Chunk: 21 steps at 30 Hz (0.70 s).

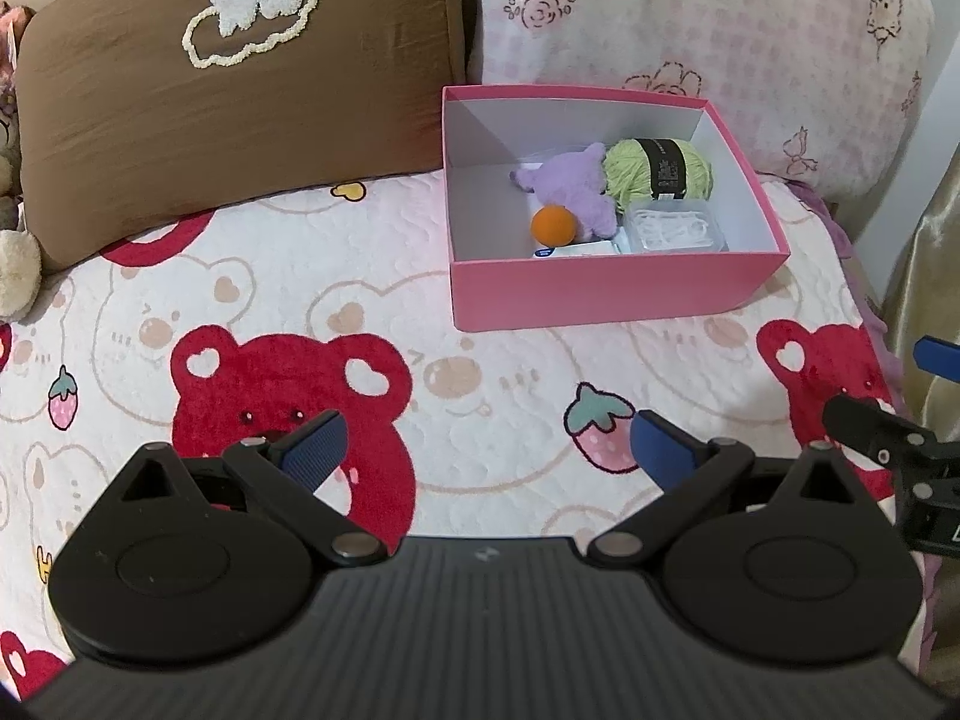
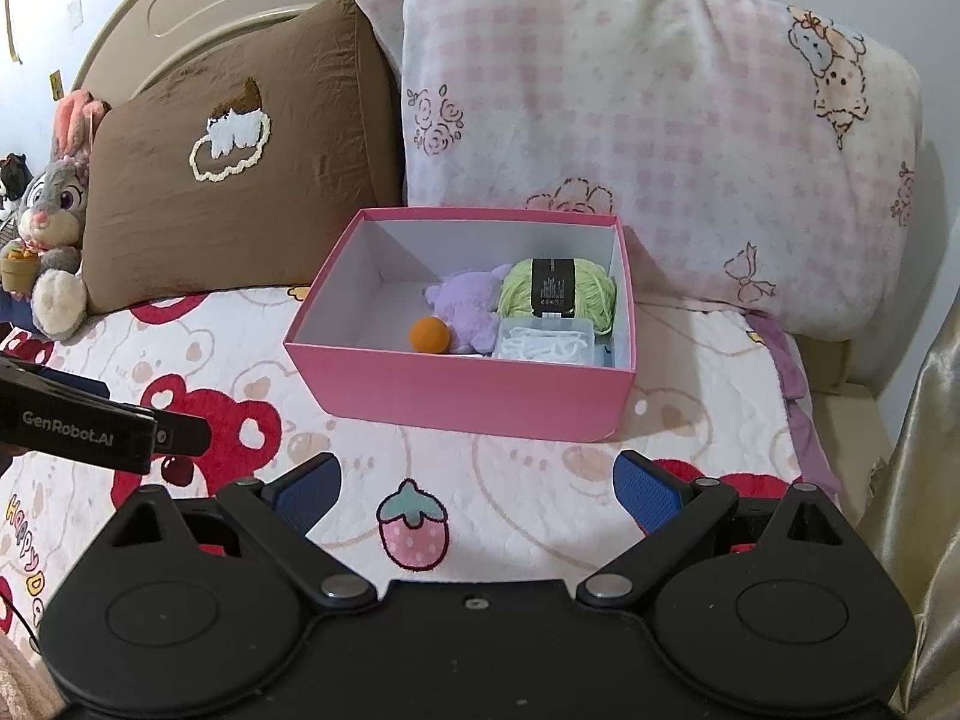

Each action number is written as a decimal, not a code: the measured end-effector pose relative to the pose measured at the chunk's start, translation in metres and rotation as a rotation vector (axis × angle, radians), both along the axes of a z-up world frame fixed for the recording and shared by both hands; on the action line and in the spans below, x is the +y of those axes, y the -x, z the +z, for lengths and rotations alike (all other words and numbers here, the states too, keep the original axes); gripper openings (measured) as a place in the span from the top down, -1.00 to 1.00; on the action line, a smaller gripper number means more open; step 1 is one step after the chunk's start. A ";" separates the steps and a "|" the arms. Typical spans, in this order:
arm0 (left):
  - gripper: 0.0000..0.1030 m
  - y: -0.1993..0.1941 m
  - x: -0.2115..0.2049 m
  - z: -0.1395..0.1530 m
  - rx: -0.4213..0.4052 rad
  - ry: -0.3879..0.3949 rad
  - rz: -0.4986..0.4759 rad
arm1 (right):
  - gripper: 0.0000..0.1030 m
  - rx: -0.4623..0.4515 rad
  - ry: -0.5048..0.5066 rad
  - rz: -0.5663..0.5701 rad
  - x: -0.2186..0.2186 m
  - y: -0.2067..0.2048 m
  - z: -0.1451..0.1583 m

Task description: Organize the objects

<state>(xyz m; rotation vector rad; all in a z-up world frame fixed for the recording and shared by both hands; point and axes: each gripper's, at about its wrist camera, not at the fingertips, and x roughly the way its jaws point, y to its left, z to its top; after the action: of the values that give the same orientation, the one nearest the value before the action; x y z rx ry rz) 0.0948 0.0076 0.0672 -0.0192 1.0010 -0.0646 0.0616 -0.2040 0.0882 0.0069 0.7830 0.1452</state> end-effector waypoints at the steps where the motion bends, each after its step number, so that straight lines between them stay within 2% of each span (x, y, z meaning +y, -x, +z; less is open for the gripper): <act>1: -0.98 0.000 0.000 0.000 -0.001 -0.002 0.001 | -0.92 0.001 0.001 -0.001 0.000 0.000 0.000; 21: -0.98 -0.001 -0.002 -0.005 0.026 -0.018 0.005 | -0.92 0.019 0.020 -0.015 -0.002 -0.004 -0.002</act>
<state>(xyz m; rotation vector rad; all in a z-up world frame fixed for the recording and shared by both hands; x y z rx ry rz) 0.0960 0.0061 0.0622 -0.0064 1.0278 -0.0512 0.0659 -0.2063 0.0859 -0.0045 0.8027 0.1235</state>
